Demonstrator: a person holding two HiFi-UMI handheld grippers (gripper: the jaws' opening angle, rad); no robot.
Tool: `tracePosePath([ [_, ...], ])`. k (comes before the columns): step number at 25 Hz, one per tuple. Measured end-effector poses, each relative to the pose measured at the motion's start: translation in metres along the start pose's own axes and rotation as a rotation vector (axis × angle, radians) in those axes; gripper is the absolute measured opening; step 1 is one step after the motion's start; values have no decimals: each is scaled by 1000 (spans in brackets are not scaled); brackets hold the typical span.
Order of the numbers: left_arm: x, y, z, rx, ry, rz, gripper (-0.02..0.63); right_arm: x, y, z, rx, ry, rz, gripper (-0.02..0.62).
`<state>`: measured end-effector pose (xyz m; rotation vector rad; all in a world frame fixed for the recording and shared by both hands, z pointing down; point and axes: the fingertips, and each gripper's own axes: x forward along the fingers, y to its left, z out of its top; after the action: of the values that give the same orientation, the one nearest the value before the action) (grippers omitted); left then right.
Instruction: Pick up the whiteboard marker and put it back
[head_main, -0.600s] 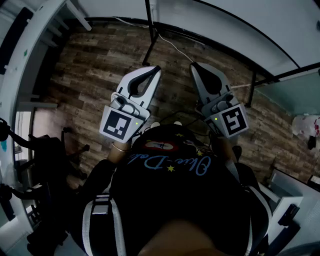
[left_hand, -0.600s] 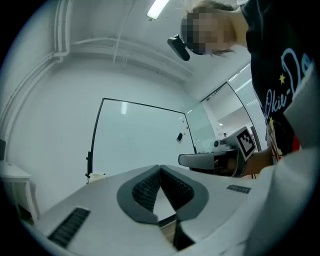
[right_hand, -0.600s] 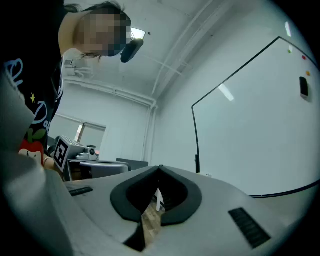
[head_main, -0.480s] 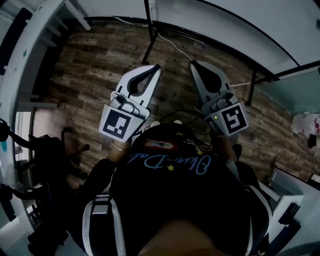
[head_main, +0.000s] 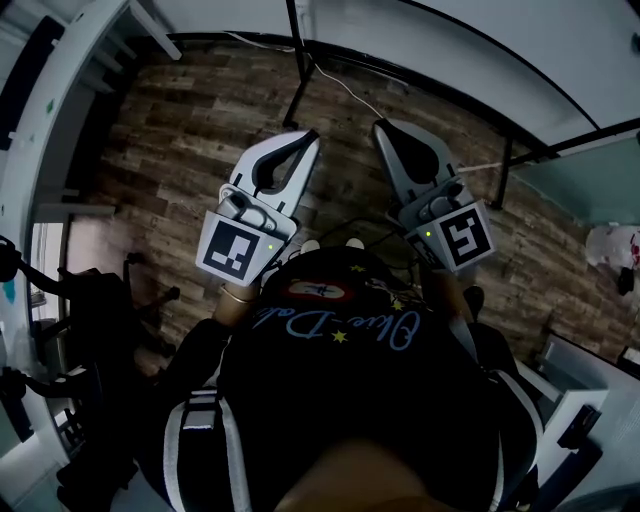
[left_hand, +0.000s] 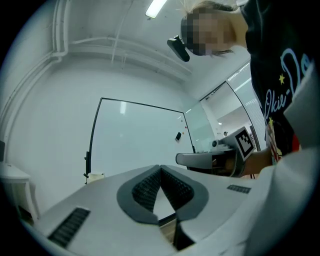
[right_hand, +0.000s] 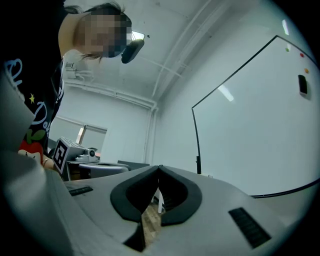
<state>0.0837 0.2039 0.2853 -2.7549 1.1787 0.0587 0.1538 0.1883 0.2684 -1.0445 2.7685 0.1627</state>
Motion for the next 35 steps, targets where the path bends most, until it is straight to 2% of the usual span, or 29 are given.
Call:
tracePosePath([
  [21, 27, -4, 3, 35, -8, -69, 15, -1, -19, 0, -10, -9, -24, 34],
  [28, 35, -4, -5, 25, 10, -59, 15, -2, -18, -4, -3, 2, 25, 34],
  [31, 47, -6, -2, 27, -12, -44, 15, -10, -22, -5, -8, 4, 46, 34],
  [35, 55, -15, 0, 44, -30, -50, 15, -18, -32, -10, -8, 18, 35, 34],
])
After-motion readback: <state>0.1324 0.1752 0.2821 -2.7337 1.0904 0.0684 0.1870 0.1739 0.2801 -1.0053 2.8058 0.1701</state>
